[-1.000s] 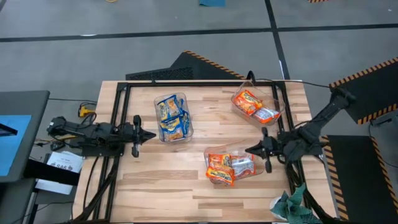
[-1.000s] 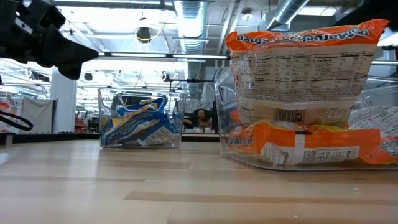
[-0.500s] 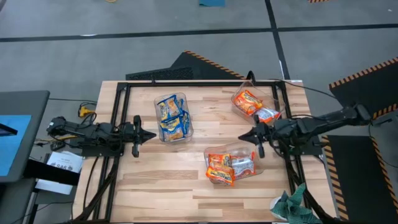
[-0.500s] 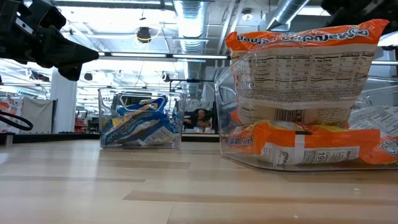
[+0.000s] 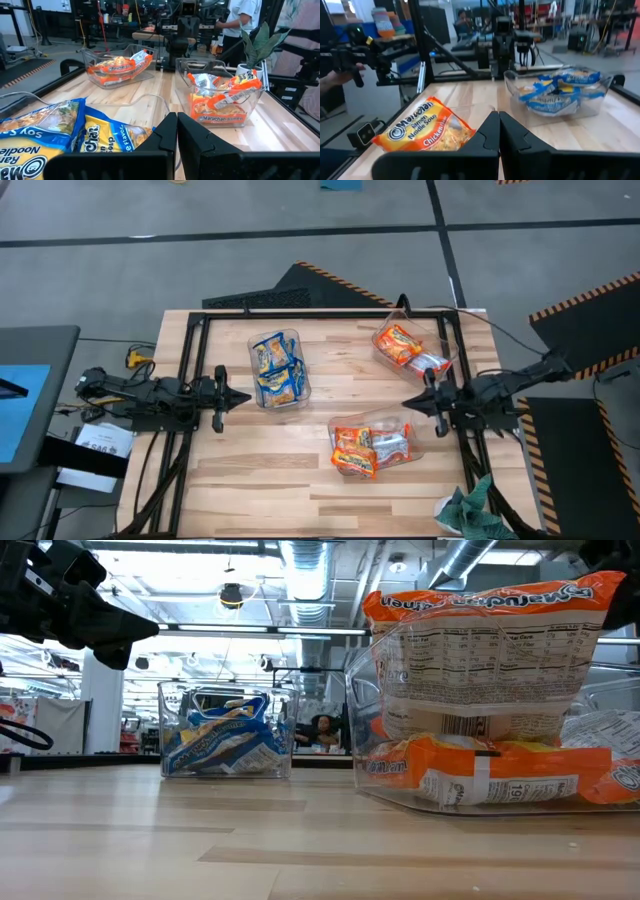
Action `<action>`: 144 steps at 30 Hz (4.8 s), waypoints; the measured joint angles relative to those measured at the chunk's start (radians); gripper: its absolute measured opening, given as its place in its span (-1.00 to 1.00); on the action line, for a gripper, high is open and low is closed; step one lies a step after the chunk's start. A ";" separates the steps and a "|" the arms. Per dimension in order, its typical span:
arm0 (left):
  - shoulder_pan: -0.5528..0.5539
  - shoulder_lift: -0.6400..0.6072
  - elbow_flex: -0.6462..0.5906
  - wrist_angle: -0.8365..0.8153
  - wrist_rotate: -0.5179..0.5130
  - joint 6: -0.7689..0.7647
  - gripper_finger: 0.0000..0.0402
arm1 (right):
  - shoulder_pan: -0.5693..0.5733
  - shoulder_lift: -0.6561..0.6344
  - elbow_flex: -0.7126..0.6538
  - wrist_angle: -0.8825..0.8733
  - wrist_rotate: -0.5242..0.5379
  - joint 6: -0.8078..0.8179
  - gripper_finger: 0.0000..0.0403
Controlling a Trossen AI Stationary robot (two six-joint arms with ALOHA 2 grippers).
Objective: Sort Maruchan noodles
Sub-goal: Return to Home Position
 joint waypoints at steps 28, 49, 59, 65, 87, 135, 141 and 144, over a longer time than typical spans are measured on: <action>0.000 0.000 0.000 0.000 0.000 0.002 -1.00 | -0.019 -0.046 -0.102 0.037 -0.140 -0.055 -0.81; 0.000 0.000 0.000 0.000 0.000 0.001 -1.00 | -0.031 -0.086 -0.104 0.034 -0.136 -0.054 -0.80; 0.000 0.000 0.001 0.000 0.000 -0.003 -1.00 | -0.130 -0.122 -0.104 0.039 -0.135 -0.053 -0.80; 0.000 0.000 0.001 0.000 0.000 0.003 -1.00 | -0.185 -0.122 -0.104 0.040 -0.135 -0.053 -0.80; 0.021 0.034 0.002 0.006 -0.583 0.367 -1.00 | -0.208 -0.121 -0.105 0.040 -0.135 -0.054 -0.80; 0.204 -0.032 -0.006 -0.032 0.307 0.159 -1.00 | -0.208 -0.118 -0.105 0.038 -0.138 -0.054 -0.80; 0.166 -0.032 -0.006 -0.034 0.334 0.133 -1.00 | -0.208 -0.118 -0.105 0.035 -0.137 -0.054 -0.80; 0.150 -0.032 -0.006 -0.030 0.326 0.139 -1.00 | -0.208 -0.118 -0.105 0.035 -0.137 -0.054 -0.80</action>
